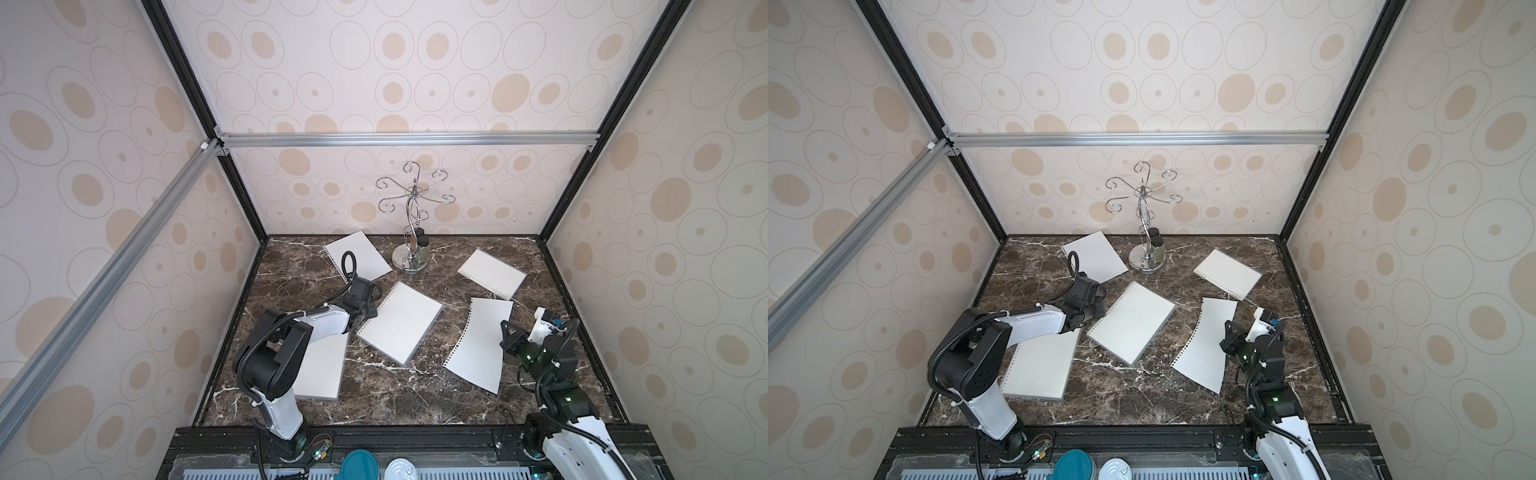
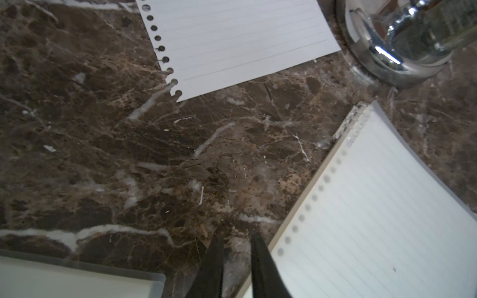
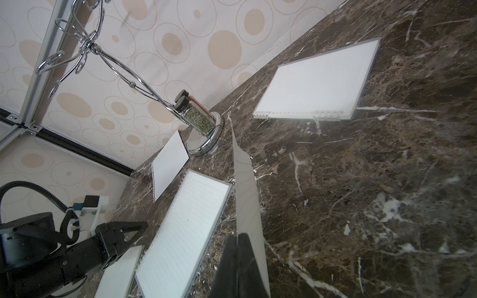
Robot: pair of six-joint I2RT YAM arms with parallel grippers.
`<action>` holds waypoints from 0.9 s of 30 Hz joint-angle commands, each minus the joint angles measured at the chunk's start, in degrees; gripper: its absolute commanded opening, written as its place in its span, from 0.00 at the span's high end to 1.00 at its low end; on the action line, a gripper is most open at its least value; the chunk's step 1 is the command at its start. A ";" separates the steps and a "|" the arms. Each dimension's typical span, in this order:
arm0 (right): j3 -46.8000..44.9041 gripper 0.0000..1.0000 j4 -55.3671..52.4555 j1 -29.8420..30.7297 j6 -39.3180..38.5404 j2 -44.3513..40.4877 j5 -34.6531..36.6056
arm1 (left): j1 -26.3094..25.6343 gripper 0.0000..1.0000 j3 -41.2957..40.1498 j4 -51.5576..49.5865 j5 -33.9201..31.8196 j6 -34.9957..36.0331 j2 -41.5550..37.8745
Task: Tear off pages from different notebooks
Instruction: Close the notebook at the center of the board, then adjust the notebook at the center of the board.
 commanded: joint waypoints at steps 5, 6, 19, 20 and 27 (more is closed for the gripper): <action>0.91 1.00 1.01 -0.20 -0.44 -0.95 -0.77 | -0.11 0.88 3.14 -1.11 -0.15 -0.29 5.67; 1.07 1.00 0.87 -0.15 -0.52 -0.94 -0.64 | -0.23 0.88 2.91 -0.98 0.71 -0.29 5.99; 4.17 1.00 3.28 -0.18 0.14 0.00 -0.79 | -8.52 0.89 -9.59 5.57 9.28 -5.58 -2.46; 4.57 1.00 3.82 -0.20 0.34 0.36 -1.13 | -9.08 0.89 -10.83 6.23 9.70 -6.34 -3.67; 8.26 1.00 5.59 -0.20 0.59 3.35 -2.98 | -10.22 0.88 -17.12 7.81 10.22 -8.73 -12.86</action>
